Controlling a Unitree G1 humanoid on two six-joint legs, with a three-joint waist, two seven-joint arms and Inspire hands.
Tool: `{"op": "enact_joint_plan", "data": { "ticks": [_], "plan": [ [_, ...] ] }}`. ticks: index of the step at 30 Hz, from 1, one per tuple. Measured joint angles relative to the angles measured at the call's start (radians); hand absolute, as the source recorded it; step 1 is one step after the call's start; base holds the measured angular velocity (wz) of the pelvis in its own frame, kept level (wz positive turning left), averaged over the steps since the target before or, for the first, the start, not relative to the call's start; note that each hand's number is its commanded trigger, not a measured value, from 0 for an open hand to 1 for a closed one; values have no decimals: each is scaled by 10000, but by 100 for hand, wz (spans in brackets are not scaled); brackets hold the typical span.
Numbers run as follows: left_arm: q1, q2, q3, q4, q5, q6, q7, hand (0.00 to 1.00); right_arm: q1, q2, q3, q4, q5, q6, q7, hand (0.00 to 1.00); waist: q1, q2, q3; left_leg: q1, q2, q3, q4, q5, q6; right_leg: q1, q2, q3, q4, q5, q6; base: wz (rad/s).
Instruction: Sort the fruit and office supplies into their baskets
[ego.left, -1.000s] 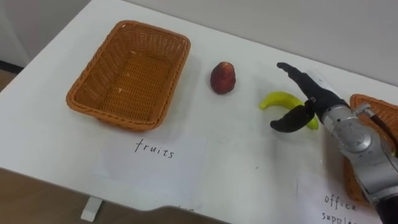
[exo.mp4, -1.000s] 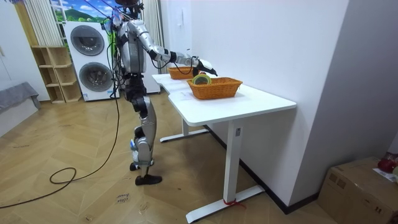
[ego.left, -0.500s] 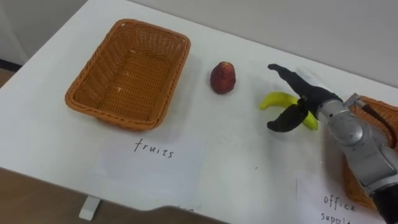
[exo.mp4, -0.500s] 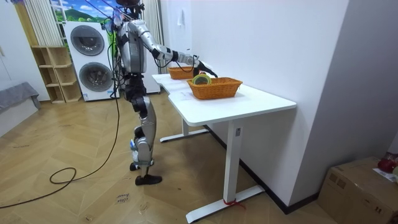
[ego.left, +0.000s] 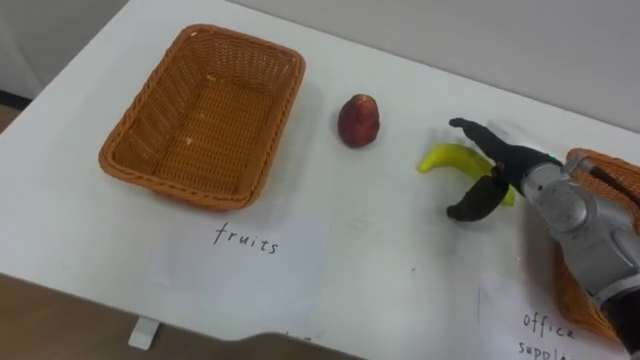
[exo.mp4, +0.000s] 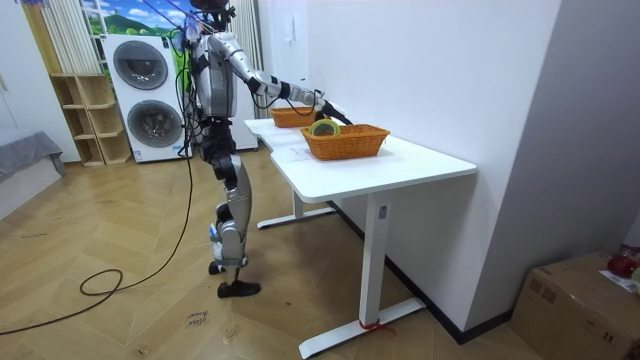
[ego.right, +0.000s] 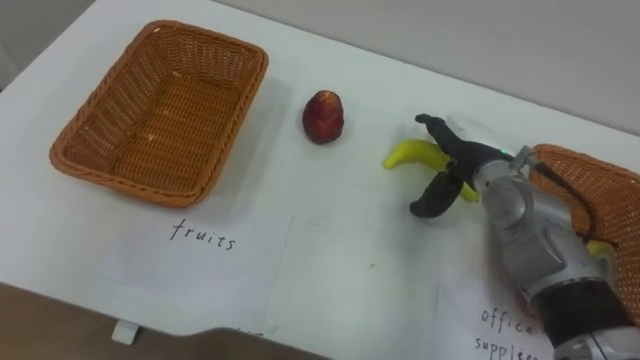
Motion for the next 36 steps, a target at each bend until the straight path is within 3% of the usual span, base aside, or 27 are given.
{"op": "enact_joint_plan", "data": {
  "ticks": [9, 12, 36],
  "plan": [
    [9, 0, -26, -4, -19, 10, 36, 0, -44, 2, 1, 96, -3, 162, 285, 0, 33, 19, 12, 1, -1, 32, 24, 1, 0, 0, -4, 23, 28, 1, -1, 0],
    [40, 47, -249, -4, -81, -3, 55, 0, -120, 2, 7, 252, -1, 155, 380, 0, 43, 73, 52, 6, -2, 48, 51, 0, 1, 6, -5, 35, 40, 1, -2, 0],
    [26, 137, -575, -11, -266, -10, 5, 0, -558, -12, 35, 852, 558, 170, 1552, 0, 37, 107, 66, 18, -5, -179, 71, -3, -3, 109, 77, -153, -3, 18, -24, 1]
  ]
}}
